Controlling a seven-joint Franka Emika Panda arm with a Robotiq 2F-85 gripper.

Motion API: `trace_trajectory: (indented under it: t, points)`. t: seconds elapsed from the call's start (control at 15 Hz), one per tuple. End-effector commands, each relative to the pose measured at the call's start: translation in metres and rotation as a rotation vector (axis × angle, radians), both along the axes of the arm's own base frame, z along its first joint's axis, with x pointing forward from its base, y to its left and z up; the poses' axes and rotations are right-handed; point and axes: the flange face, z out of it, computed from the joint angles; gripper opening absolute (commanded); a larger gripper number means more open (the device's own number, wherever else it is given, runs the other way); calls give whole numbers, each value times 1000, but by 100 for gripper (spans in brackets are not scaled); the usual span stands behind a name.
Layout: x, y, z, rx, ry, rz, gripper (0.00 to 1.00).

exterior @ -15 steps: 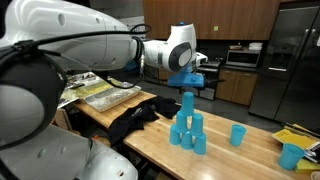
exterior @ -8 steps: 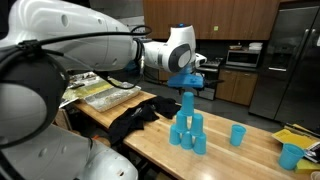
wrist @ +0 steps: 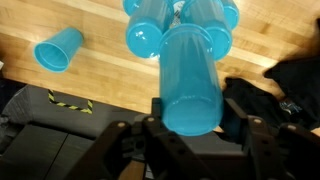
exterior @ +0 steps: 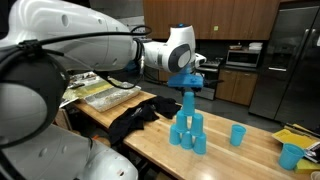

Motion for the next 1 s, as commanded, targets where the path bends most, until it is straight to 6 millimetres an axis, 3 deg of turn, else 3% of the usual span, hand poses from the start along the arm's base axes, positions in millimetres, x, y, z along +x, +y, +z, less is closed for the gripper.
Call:
trace_trajectory:
  t: [0.0, 0.93]
  points:
    - [2, -1, 0, 14, -12, 19, 36]
    - [-14, -22, 30, -8, -45, -15, 36]
